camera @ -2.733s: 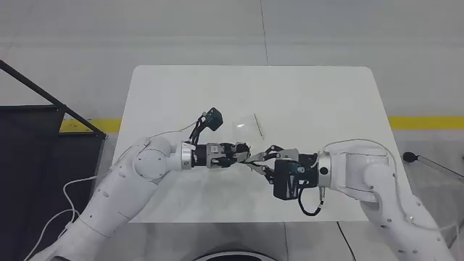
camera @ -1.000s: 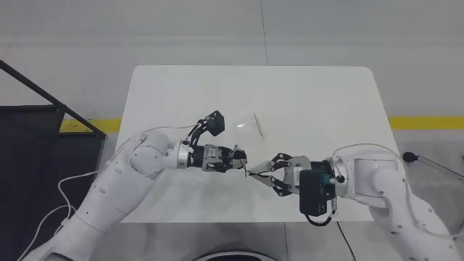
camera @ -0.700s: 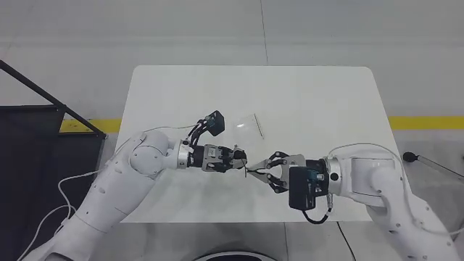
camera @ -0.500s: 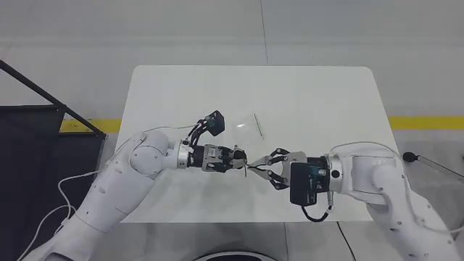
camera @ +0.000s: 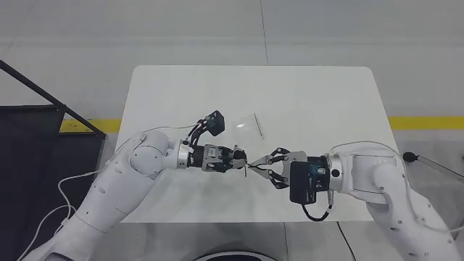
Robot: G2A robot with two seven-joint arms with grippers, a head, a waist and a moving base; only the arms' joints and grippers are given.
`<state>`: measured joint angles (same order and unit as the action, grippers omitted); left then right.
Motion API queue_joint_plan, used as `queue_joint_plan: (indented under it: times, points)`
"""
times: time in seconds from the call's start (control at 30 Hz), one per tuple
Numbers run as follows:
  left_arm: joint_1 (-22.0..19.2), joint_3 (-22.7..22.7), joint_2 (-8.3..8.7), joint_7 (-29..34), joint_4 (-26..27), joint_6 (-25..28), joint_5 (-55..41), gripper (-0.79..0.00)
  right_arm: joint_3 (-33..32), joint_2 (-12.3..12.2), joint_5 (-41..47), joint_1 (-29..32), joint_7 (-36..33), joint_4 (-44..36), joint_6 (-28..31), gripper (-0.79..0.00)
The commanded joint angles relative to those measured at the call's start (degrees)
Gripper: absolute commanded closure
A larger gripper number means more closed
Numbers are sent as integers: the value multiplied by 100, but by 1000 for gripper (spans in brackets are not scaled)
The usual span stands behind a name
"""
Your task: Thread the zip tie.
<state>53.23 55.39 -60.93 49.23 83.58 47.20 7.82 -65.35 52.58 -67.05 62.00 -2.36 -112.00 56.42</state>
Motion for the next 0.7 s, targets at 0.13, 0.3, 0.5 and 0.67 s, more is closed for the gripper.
queue_joint_plan:
  times: [0.13,0.3,0.5,0.67]
  points:
    - [0,0,0,0,0,0,0,0,8,11,14,-15,-55,27,-26,0]
    - [0,0,0,0,0,0,0,0,5,23,49,-24,-47,28,-70,0]
    - [0,0,0,0,0,0,0,0,-13,25,69,-7,-1,-3,-69,0]
    - [0,0,0,0,0,0,0,0,-13,25,69,-7,-1,-3,-69,0]
